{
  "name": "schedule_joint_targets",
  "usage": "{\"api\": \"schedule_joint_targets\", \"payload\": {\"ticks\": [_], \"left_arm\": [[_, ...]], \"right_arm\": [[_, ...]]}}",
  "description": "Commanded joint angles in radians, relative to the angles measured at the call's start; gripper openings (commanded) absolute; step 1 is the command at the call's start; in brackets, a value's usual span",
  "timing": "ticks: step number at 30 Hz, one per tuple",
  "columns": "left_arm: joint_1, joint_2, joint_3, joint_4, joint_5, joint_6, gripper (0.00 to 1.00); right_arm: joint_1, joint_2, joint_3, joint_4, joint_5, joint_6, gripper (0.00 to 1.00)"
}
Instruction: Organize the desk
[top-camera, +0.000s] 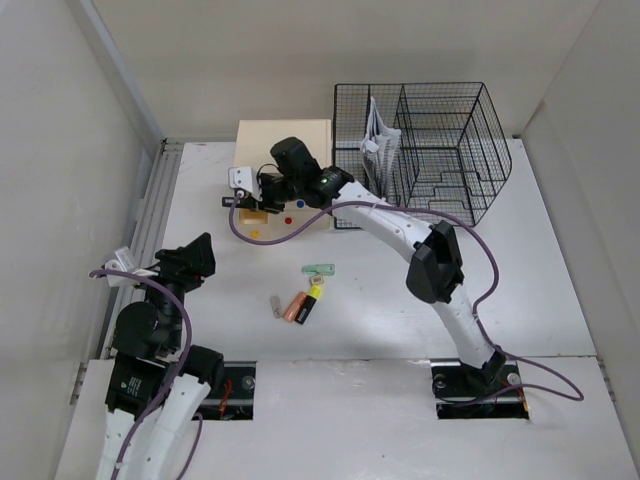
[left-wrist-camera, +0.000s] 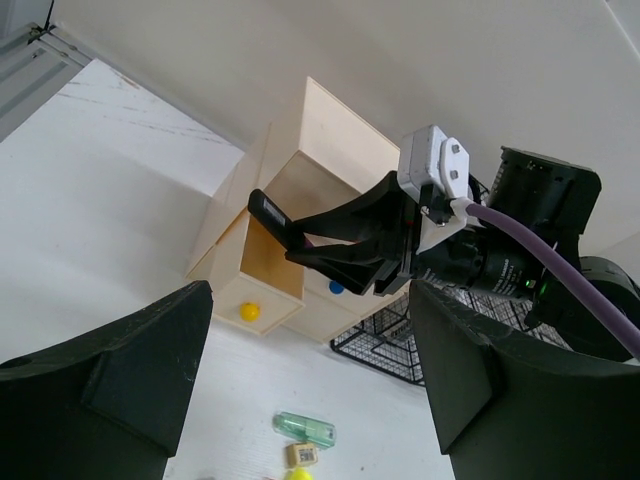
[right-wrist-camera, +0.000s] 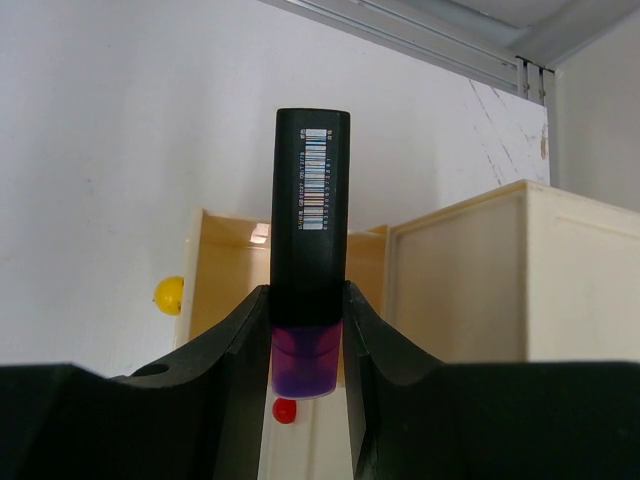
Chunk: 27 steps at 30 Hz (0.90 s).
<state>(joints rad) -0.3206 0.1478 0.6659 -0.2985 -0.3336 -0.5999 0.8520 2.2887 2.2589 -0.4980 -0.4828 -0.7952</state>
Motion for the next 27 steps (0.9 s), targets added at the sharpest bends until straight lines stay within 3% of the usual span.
{"api": "schedule_joint_targets", "payload": {"ticks": [1, 20, 23, 24, 27], "left_arm": [[-0.005, -0.010, -0.003, 0.022, -0.013, 0.000, 0.77], [-0.005, -0.010, -0.003, 0.022, -0.013, 0.000, 0.77], [-0.005, -0.019, -0.003, 0.022, -0.013, 0.000, 0.77], [-0.005, -0.019, -0.003, 0.022, -0.013, 0.000, 0.77], [-0.005, -0.019, -0.003, 0.022, -0.013, 0.000, 0.77]], "right_arm": [[0.009, 0.005, 0.050, 0.038, -0.034, -0.012, 0.00], [0.009, 0.041, 0.041, 0.047, -0.016, 0.025, 0.04], [0.009, 0.041, 0.031, 0.047, -0.007, 0.025, 0.10], [0.009, 0.041, 0.031, 0.047, -0.007, 0.025, 0.21], [0.009, 0.041, 0.022, 0.047, 0.003, 0.025, 0.41]]}}
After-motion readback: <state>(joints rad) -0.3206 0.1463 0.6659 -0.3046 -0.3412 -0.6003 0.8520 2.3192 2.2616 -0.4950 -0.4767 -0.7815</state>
